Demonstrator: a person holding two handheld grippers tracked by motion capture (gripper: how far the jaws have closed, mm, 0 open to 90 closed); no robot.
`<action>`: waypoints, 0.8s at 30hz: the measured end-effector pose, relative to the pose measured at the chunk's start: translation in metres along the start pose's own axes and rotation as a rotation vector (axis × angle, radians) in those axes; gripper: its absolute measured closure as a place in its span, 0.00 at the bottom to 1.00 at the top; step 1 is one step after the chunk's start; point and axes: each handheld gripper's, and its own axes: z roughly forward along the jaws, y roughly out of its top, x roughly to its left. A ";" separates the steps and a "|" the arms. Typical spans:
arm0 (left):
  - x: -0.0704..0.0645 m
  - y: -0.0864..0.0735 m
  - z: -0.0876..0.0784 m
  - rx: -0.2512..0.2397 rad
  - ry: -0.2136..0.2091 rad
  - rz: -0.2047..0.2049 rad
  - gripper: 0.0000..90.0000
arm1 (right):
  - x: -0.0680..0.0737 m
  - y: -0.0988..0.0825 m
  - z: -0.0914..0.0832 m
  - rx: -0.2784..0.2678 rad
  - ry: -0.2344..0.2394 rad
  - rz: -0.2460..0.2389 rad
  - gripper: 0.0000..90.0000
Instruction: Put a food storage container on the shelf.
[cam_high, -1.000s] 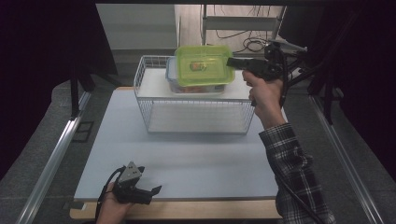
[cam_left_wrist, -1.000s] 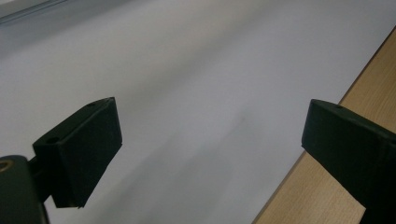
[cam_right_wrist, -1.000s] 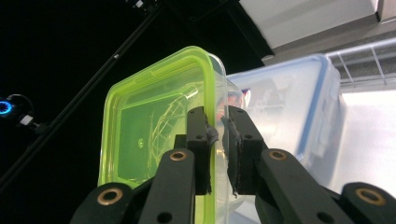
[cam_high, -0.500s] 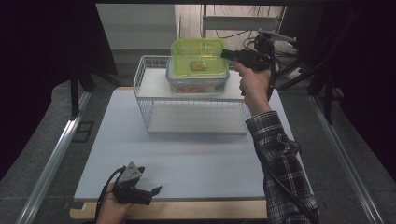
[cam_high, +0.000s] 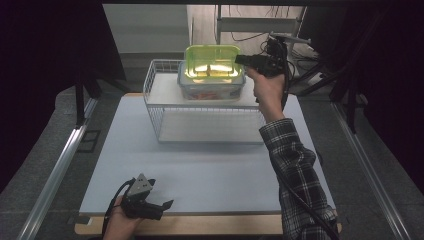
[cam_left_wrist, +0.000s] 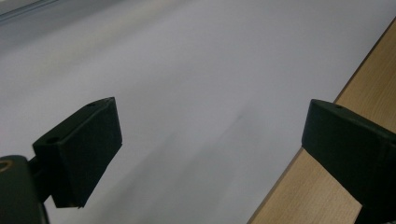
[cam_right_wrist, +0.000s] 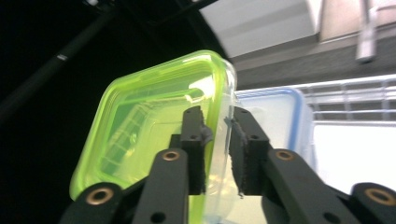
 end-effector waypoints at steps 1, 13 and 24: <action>0.000 0.000 0.000 0.001 0.000 0.000 0.05 | 0.001 0.000 0.001 -0.001 -0.020 -0.019 0.82; 0.000 0.000 0.000 0.003 -0.002 0.001 0.05 | 0.004 0.000 0.009 0.007 -0.057 -0.086 0.75; 0.000 0.000 0.000 0.000 -0.001 -0.001 0.05 | 0.005 0.002 0.006 -0.022 -0.074 -0.120 0.58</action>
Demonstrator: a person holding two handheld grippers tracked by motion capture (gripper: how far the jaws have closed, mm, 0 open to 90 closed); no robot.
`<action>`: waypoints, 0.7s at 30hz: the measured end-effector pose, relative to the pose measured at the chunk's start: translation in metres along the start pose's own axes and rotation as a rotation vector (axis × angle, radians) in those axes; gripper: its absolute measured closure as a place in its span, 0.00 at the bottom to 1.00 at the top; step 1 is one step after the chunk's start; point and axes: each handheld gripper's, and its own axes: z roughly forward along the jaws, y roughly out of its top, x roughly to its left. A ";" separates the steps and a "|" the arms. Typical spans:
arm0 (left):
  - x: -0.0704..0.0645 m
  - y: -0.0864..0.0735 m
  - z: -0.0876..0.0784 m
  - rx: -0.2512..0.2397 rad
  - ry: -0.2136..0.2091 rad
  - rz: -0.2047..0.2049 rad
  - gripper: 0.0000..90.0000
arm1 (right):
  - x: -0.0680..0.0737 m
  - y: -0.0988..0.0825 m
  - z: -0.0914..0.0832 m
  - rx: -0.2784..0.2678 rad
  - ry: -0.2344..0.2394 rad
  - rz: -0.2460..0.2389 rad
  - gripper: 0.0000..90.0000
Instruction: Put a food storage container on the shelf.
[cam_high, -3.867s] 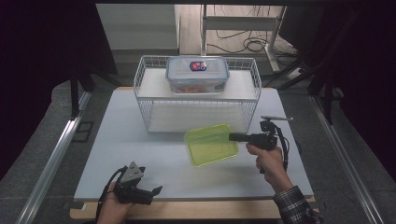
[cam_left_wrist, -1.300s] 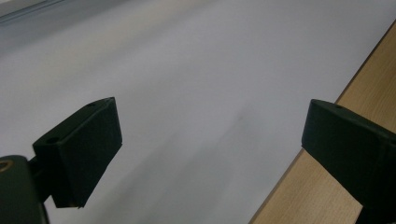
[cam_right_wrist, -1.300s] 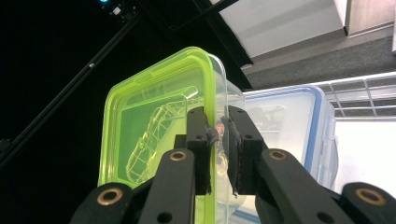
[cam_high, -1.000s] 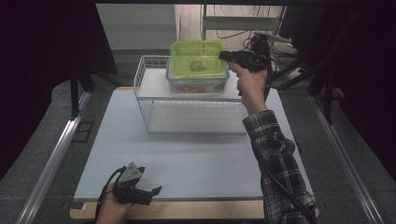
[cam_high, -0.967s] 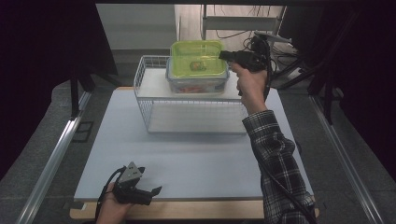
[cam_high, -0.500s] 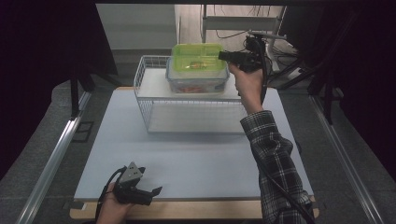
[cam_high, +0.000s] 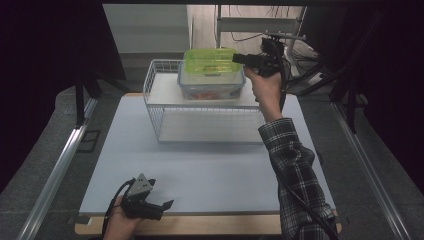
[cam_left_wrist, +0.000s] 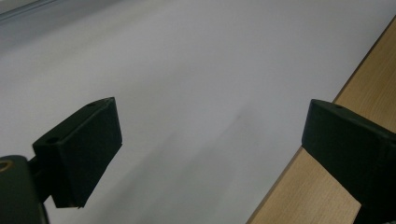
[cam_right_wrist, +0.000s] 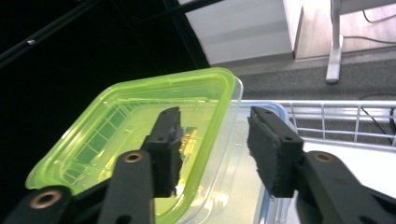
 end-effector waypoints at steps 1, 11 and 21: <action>0.000 0.000 0.000 0.000 0.000 0.000 0.05 | 0.000 0.001 -0.002 -0.007 0.002 -0.009 0.56; 0.000 0.000 0.000 -0.002 0.001 -0.001 0.05 | 0.004 0.000 -0.020 0.003 0.026 -0.111 0.30; 0.000 0.000 0.000 0.001 0.002 0.001 0.05 | 0.005 -0.013 -0.031 0.027 0.069 -0.176 0.20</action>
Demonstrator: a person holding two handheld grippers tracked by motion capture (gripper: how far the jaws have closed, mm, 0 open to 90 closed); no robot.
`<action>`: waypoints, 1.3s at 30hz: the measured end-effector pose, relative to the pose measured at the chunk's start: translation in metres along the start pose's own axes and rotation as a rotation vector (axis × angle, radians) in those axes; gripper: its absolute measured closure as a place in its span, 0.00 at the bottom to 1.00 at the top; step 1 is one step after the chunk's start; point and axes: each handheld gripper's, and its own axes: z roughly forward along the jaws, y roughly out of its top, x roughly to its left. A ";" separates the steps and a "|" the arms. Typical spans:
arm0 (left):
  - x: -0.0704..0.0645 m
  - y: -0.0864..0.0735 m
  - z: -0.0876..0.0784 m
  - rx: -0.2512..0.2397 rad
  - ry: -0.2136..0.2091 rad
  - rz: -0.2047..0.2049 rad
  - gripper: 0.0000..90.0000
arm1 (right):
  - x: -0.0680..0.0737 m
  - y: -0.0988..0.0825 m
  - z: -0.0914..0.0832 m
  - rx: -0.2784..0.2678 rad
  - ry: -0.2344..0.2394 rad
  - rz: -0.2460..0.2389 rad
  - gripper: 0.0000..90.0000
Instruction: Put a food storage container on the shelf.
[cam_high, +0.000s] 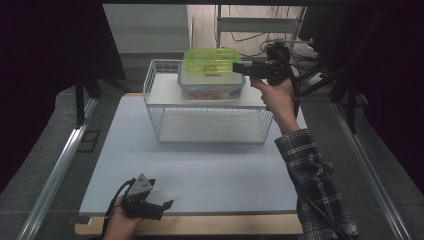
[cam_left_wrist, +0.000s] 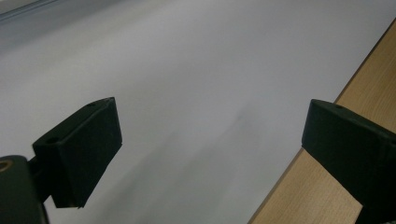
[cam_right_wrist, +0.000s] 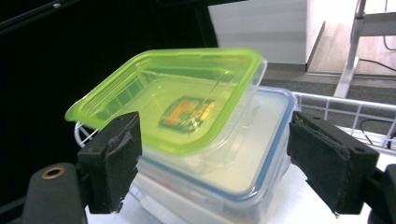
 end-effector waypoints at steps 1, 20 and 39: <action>0.000 0.000 0.000 0.000 0.001 0.000 0.05 | 0.001 -0.002 -0.001 0.000 0.005 -0.006 0.20; 0.000 0.000 0.001 -0.004 0.003 -0.001 0.05 | -0.001 -0.039 -0.022 -0.004 0.040 -0.072 0.13; 0.000 0.000 0.000 -0.010 -0.002 -0.001 0.05 | 0.004 -0.076 -0.031 0.038 0.046 -0.153 0.09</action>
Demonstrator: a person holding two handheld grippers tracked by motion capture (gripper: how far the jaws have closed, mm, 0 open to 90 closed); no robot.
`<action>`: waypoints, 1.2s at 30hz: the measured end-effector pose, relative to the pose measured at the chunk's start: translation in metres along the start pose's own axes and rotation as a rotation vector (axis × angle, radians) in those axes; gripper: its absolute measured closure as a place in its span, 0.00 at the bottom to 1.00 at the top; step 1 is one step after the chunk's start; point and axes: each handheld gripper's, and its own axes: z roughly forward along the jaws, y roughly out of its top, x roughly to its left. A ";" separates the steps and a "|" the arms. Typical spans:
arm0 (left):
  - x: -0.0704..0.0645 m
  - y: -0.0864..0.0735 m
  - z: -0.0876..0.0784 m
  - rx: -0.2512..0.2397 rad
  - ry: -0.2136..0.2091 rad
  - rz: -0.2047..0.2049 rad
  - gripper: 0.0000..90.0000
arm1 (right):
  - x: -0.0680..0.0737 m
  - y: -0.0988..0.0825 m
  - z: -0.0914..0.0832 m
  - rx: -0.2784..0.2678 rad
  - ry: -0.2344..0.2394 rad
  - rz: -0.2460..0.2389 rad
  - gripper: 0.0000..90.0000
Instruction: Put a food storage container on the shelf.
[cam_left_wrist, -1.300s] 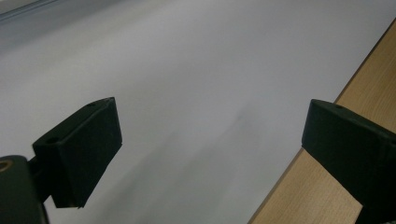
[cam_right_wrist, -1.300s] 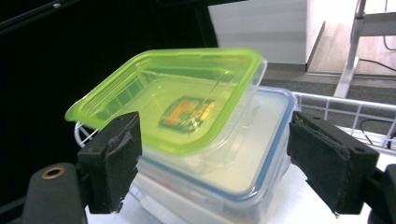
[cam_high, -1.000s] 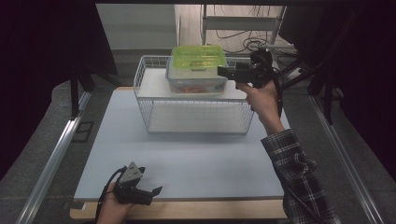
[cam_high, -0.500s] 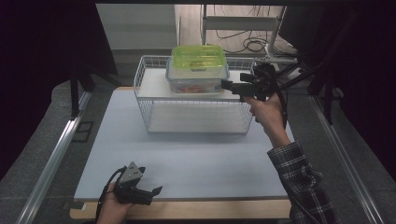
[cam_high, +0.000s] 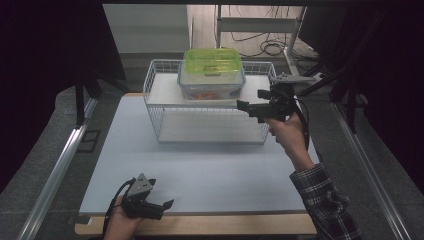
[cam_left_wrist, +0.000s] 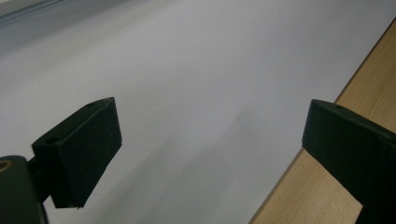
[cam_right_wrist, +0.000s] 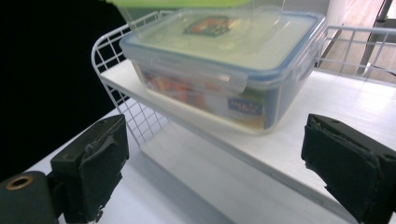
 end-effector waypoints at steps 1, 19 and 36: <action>0.000 0.000 0.000 0.000 -0.001 0.000 0.05 | 0.001 -0.002 0.000 0.002 0.000 -0.006 0.09; 0.000 0.000 0.000 -0.004 -0.007 0.002 0.05 | 0.010 -0.044 0.004 0.049 -0.031 -0.119 0.04; 0.000 0.000 0.000 -0.006 -0.013 0.001 0.05 | 0.013 -0.097 0.012 0.096 -0.068 -0.185 0.00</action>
